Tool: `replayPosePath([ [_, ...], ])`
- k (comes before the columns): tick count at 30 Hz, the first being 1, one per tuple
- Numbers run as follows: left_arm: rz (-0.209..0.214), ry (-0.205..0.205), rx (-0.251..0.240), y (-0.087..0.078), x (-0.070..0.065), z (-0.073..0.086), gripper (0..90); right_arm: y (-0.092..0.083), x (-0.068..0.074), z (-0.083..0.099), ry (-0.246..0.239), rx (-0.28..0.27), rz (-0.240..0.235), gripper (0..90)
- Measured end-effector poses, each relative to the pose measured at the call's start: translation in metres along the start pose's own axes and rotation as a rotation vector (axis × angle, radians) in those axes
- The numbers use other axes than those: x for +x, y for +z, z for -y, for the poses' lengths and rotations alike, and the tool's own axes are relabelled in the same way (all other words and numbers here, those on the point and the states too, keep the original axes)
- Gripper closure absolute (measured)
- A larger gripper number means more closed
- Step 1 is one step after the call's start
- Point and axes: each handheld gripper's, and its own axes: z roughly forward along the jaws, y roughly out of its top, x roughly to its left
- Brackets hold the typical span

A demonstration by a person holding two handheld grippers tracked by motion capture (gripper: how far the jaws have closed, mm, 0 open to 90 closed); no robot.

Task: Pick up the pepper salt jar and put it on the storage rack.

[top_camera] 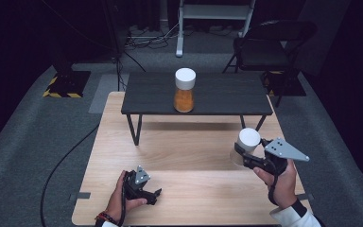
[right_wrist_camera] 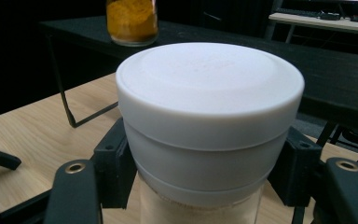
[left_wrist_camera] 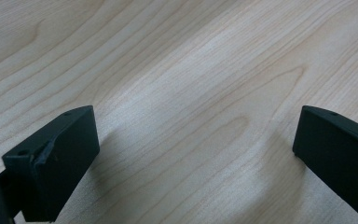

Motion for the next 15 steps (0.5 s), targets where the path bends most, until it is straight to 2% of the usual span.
replayPosePath([
  [2,0.0,0.0,0.0,0.0,0.0,0.0,0.4,0.001,-0.002,-0.007,0.01,0.002,0.0,34.5],
  [5,0.0,0.0,0.0,0.0,0.0,0.0,0.4,0.002,-0.001,-0.015,-0.007,-0.005,0.015,34.4],
  [15,-0.001,0.0,-0.001,0.0,0.0,0.0,0.4,0.006,-0.001,-0.038,-0.025,-0.03,0.023,34.5],
])
